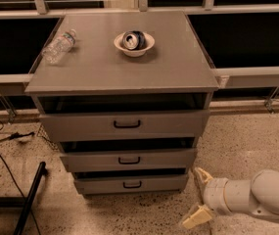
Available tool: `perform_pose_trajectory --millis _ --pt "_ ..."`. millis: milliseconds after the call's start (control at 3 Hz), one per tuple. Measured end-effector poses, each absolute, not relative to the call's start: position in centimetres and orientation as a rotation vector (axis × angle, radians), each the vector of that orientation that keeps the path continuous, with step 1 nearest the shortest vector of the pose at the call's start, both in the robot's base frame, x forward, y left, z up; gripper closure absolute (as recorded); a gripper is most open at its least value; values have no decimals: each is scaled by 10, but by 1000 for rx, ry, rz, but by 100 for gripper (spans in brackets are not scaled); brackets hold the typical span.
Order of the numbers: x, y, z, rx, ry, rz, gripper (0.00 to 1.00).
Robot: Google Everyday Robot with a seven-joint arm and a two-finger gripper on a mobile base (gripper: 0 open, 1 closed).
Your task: Open bottom drawer
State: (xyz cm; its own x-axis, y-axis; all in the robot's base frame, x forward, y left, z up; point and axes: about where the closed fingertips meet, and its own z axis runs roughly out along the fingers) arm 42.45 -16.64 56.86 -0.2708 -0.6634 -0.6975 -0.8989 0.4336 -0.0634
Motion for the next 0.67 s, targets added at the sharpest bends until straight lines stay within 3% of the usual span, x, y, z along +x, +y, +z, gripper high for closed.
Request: perform_pose_trajectory --millis 667 --pt "443 -151 482 -1396 1968 539 0"
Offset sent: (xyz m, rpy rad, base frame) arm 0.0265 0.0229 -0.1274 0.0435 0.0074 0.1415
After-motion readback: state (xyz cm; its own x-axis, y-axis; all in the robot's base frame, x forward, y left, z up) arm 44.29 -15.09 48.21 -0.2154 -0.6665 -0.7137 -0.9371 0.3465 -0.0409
